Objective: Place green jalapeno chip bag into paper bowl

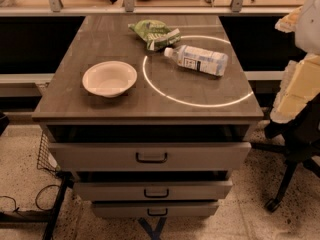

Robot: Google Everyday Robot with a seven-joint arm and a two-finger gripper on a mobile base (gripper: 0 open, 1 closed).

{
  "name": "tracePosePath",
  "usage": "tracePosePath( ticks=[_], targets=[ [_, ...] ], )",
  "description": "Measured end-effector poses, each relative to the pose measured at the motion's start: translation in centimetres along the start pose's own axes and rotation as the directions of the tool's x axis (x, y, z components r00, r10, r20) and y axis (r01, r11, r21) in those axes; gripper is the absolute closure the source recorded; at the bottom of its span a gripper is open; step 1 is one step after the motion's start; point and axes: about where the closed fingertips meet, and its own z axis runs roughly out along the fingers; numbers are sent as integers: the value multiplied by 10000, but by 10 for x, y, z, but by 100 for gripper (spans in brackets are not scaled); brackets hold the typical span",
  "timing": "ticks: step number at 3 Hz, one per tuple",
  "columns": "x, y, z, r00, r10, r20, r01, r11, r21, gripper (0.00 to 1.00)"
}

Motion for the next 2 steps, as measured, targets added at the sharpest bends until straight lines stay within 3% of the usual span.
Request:
tracePosePath(
  ticks=[1,2],
  targets=[
    [-4,-38,-3,9981,506,353,-532,9956,768,0],
    [-13,-99,-1,9808,1358,1399,-1605,9698,1838,0]
  ],
)
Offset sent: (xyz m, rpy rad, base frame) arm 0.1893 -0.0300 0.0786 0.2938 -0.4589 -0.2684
